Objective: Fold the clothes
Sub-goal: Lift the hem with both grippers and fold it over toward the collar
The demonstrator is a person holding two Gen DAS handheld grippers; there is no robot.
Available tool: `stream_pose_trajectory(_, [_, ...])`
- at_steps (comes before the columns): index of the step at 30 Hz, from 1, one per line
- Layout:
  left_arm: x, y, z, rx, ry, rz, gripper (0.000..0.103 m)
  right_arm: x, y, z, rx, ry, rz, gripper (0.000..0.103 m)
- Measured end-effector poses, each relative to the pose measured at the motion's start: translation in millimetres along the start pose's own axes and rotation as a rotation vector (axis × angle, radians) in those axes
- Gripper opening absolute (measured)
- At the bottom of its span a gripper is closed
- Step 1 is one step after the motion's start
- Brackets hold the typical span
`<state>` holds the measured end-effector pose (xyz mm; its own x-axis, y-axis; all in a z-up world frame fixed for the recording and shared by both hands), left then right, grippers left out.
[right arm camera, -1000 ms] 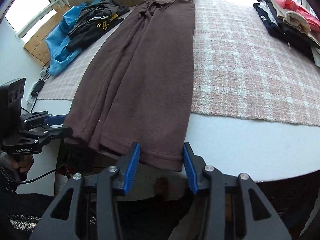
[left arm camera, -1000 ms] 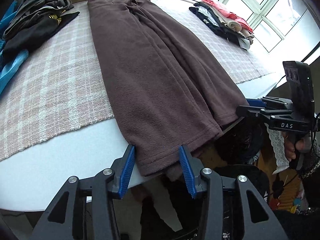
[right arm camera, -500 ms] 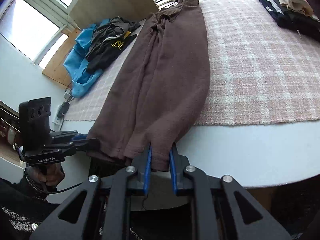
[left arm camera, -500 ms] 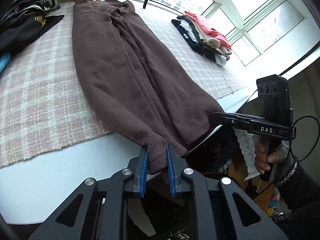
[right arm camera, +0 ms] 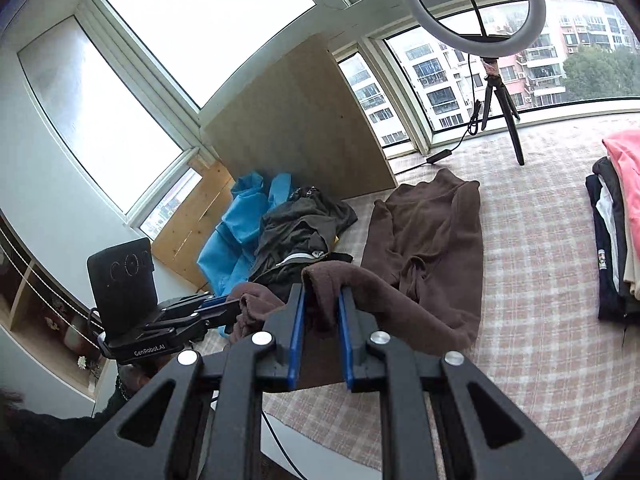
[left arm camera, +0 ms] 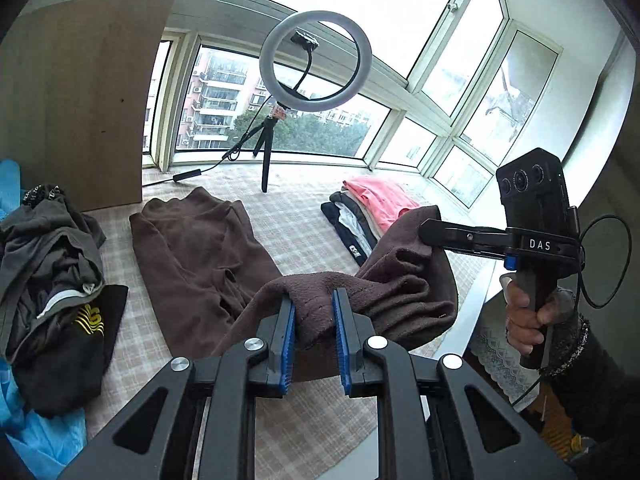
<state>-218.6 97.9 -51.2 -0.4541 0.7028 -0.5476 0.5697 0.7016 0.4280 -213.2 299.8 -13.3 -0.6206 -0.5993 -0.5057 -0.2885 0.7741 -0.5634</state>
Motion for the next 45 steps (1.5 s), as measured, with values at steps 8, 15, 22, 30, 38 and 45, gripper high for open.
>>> stream_pose_trajectory(8, [59.1,-66.1,-60.5,-0.1,-0.003,-0.077,0.016,72.4,59.9,-85.8,0.099,-0.018,-0.045,0.015])
stream_pose_trajectory(15, [114.2,-137.1,-76.4,-0.223,-0.056,-0.114,0.016,152.5,129.2,-120.3,0.196,-0.1,-0.033,0.015])
stream_pose_trajectory(22, [173.4,-194.9,-77.4,-0.265,-0.141,-0.123,0.016,218.2,187.8,-125.1,0.279,-0.168,-0.005,0.015])
stream_pose_trajectory(30, [231.5,-239.0,-71.6,-0.283,-0.219,-0.113,0.016,266.5,240.7,-122.0,0.338,-0.225,0.06,0.015])
stream_pose_trajectory(38, [243.0,-256.5,-56.5,-0.368,-0.257,-0.101,0.02,290.1,258.7,-117.1,0.37,-0.299,0.102,0.025])
stream_pose_trajectory(45, [189.3,-273.3,-81.5,-0.426,-0.087,-0.167,0.05,248.0,253.3,-148.2,0.27,-0.213,0.154,0.045])
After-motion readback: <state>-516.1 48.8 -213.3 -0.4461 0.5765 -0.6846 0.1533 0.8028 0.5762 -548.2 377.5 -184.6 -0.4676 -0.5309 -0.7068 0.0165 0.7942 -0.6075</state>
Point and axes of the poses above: each gripper's, at about its wrist camera, not at the fingertips, and x roughly the way its jaws point, y to its right, z to its underside, the point moved 8 cm from there along x, roughly the way its jaws point, and after that the axes turned 2 degrees about y, right-handed, at the moved point
